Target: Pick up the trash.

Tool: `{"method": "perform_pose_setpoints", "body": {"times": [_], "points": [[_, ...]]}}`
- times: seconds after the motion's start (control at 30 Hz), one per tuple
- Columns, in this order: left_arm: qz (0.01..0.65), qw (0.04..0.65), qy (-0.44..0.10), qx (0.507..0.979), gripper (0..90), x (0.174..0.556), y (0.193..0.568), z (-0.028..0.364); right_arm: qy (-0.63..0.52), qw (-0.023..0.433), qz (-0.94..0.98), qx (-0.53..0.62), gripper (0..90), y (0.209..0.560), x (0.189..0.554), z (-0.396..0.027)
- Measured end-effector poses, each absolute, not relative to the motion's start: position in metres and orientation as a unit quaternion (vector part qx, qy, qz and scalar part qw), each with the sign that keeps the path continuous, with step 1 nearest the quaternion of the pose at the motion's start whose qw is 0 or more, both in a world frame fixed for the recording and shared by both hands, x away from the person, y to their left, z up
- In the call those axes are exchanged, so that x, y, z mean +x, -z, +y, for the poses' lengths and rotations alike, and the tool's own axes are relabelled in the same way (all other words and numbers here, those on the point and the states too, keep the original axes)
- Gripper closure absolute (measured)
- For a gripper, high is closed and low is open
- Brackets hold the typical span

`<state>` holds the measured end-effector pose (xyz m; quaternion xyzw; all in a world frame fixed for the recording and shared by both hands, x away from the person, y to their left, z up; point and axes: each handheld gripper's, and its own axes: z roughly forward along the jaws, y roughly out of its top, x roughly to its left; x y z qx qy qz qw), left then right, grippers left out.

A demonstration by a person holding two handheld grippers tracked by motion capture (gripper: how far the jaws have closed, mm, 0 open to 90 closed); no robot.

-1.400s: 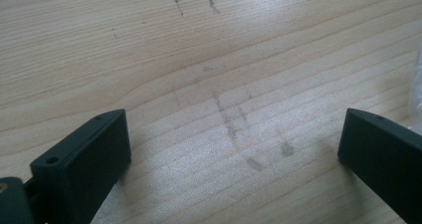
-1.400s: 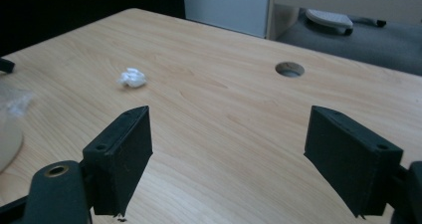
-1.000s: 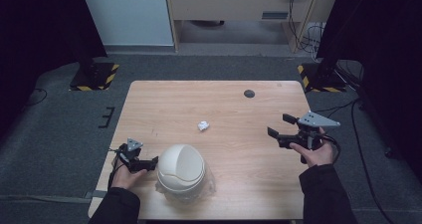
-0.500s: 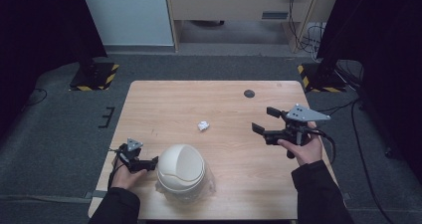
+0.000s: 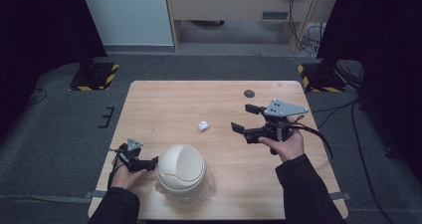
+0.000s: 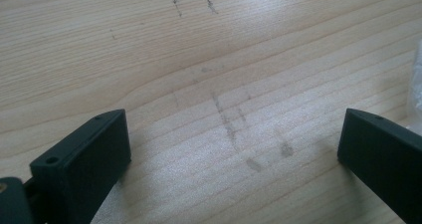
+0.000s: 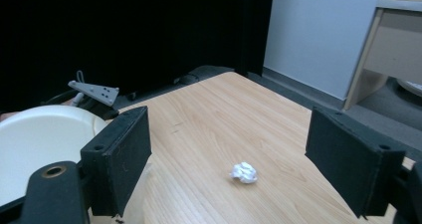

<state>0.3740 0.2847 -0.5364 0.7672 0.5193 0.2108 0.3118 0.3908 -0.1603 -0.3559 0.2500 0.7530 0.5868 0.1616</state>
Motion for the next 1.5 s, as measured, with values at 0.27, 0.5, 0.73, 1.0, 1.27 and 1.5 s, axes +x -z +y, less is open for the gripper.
{"method": "perform_pose_setpoints", "body": {"times": [0.27,0.5,0.73,1.0,1.27,1.5], "points": [[0.519,0.312,-0.211,0.767,0.0,0.374,0.536,0.285,-0.594,0.147,0.756,0.233,18.0,0.350,0.389,-0.134],[0.519,0.312,-0.211,0.768,0.0,0.374,0.536,0.285,-0.589,0.129,0.769,0.213,18.3,0.355,0.385,-0.110],[0.519,0.312,-0.211,0.768,0.0,0.374,0.536,0.285,-0.583,0.104,0.780,0.203,19.1,0.371,0.379,-0.089],[0.519,0.312,-0.211,0.768,0.0,0.374,0.536,0.285,-0.569,0.081,0.795,0.196,19.5,0.391,0.371,-0.074],[0.519,0.312,-0.211,0.768,0.0,0.374,0.536,0.285,-0.550,0.067,0.810,0.192,19.7,0.406,0.364,-0.065],[0.519,0.312,-0.211,0.768,0.0,0.374,0.536,0.285,-0.534,0.060,0.822,0.188,19.8,0.415,0.361,-0.061]]}}
